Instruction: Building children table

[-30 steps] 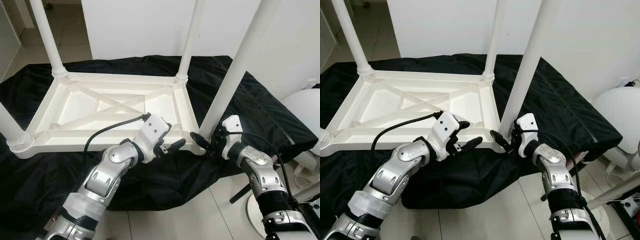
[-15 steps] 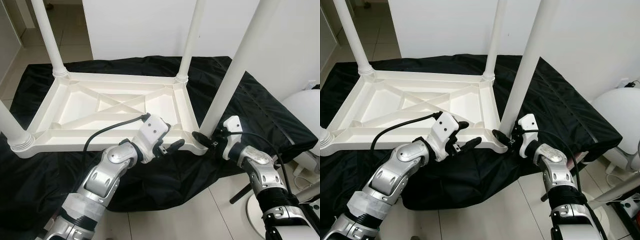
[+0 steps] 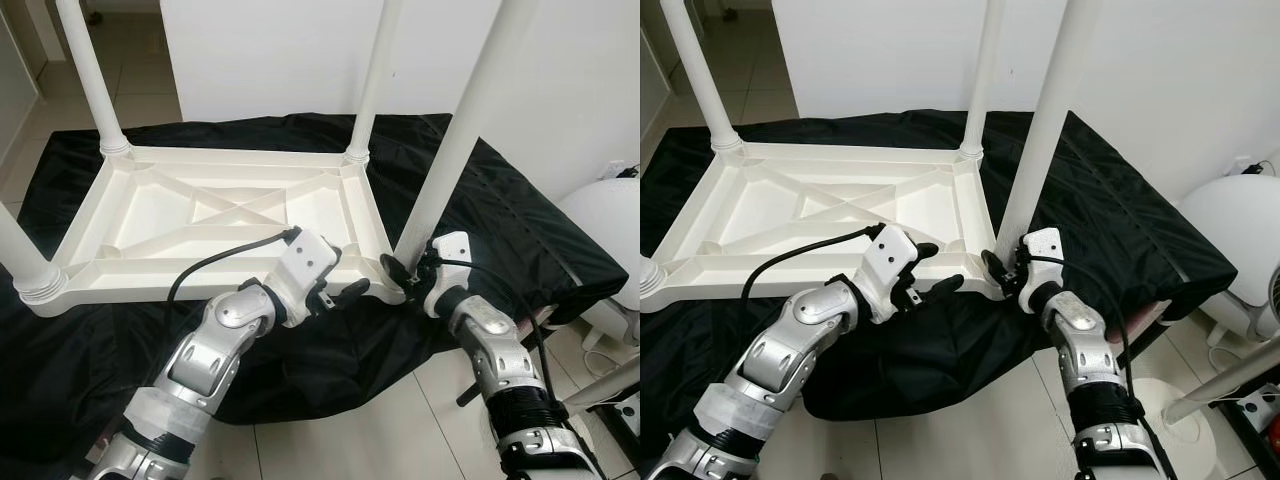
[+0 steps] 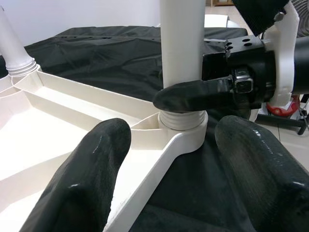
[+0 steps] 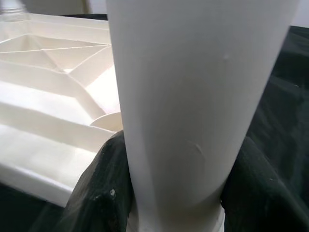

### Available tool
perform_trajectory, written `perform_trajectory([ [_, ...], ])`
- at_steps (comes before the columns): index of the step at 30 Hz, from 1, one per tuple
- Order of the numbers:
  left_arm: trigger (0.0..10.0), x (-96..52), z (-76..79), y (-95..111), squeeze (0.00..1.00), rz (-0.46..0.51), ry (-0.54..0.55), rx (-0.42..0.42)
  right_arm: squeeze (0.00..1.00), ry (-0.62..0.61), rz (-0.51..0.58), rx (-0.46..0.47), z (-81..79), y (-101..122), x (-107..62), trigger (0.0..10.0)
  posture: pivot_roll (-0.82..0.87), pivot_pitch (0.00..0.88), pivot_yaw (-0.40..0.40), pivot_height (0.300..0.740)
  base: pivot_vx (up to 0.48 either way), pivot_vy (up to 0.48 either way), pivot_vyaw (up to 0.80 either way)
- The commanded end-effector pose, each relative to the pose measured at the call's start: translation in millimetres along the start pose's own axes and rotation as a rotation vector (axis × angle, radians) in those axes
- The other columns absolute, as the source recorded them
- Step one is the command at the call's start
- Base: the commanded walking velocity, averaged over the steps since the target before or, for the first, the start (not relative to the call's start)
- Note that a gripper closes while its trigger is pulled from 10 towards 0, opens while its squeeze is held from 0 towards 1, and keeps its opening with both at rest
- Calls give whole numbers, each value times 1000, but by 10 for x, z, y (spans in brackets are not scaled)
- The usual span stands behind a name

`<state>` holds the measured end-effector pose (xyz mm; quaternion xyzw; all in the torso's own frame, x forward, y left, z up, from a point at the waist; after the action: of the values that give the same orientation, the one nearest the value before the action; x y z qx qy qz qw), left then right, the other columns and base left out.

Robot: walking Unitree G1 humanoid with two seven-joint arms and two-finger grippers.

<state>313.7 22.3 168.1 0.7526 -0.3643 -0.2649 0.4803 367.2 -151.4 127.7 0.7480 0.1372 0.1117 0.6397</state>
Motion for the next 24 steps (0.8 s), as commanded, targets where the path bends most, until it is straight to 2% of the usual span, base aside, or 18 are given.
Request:
perform_trajectory([
  [1, 10000, -11, 31, 2, 0, -2, -14, -2, 0, -103, -14, 35, 50, -45, -41, 10000, -11, 0, -51, 740, 0, 0, 0],
  [5, 10000, -15, 30, 0, 0, -3, -14, -5, 0, -134, -10, 52, 30, -45, -53, 10000, -11, 0, -51, 740, 0, 0, 0],
  [8, 10000, -20, 42, -11, 0, -6, -16, -6, 0, -366, 15, 94, -25, -98, -128, 10000, -18, 0, -52, 740, 0, 0, 0],
  [11, 10000, -14, 46, -13, 0, -7, -17, -6, 0, -426, 24, 119, -65, -119, -139, 10000, -17, 0, -53, 740, 0, 0, 0],
  [13, 10000, -7, 50, -8, 0, -6, -17, -8, 0, -518, 55, 159, -137, -122, -147, 10000, -15, 0, -54, 740, 0, 0, 0],
  [14, 10000, -7, 52, -8, 0, -5, -17, -10, 0, -497, 61, 176, -241, -114, -112, 10000, -14, 0, -54, 740, 0, 0, 0],
  [15, 10000, -7, 52, -8, 0, -5, -17, -10, 0, -497, 61, 176, -241, -114, -112, 10000, -14, 0, -54, 740, 0, 0, 0],
  [16, 10000, -8, 56, -8, 0, -6, -17, -12, 0, -445, 63, 205, -372, -93, -71, 10000, -14, 0, -54, 740, 0, 0, 0],
  [22, 10000, -7, 74, -12, 0, -7, -24, -12, 0, -414, 75, 217, -378, -45, -109, 10000, -21, 4, -53, 740, 0, 0, 0],
  [23, 10000, -10, 69, -14, 0, -8, -23, -13, 1000, -413, 77, 216, -369, -41, -132, 10000, -21, 4, -53, 740, 0, 0, 0],
  [24, 10000, -10, 69, -14, 0, -8, -23, -13, 1000, -413, 77, 216, -369, -41, -132, 10000, -21, 4, -53, 740, 0, 0, 0],
])
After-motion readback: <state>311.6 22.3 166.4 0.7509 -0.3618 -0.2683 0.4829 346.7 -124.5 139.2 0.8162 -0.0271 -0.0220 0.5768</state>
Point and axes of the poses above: a point about 5 cm out from each wrist's last joint towards the gripper, its own x axis pointing out of the wrist towards the gripper, its own y axis along the axis of the wrist's last joint, z = x × y, the point moved 4 cm from there along x, pointing out of the wrist towards the gripper, and after that the axes turned 11 degrees about x, right-handed, at the moved point
